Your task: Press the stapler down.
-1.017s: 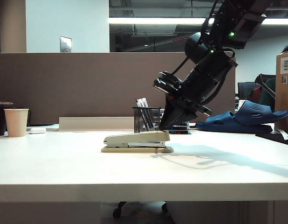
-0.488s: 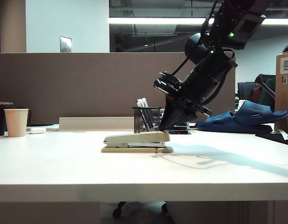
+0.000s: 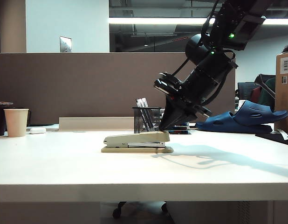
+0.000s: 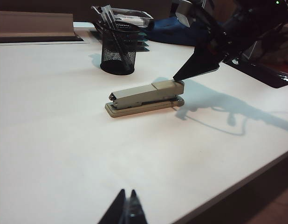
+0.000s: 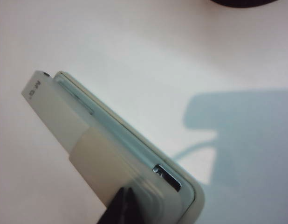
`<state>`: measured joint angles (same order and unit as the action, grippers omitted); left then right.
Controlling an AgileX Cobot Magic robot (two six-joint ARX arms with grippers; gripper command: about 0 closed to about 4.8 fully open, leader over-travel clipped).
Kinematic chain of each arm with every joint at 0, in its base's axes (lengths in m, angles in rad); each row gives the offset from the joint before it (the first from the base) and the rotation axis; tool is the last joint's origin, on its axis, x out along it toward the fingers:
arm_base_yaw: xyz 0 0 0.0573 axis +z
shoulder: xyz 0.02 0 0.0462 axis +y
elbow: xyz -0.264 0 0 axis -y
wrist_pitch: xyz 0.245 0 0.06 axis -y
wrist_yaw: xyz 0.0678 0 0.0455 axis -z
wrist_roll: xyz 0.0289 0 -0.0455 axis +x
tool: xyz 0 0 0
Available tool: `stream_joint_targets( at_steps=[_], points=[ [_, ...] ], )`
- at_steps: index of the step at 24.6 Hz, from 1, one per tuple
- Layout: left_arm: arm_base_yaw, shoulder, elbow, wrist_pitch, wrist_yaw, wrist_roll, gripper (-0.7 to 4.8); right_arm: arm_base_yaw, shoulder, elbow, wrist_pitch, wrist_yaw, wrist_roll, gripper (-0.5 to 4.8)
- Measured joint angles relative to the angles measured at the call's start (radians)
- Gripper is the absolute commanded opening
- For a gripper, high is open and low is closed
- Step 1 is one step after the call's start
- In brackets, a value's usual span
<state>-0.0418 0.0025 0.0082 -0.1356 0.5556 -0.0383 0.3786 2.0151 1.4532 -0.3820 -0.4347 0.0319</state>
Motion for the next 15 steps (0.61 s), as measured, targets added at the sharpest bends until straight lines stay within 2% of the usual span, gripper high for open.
stream_joint_targets(
  at_steps=[15],
  points=[
    [0.000, 0.000, 0.000, 0.000, 0.000, 0.000, -0.05, 0.001, -0.024, 0.001, -0.043, 0.016, 0.000, -0.09]
  ],
)
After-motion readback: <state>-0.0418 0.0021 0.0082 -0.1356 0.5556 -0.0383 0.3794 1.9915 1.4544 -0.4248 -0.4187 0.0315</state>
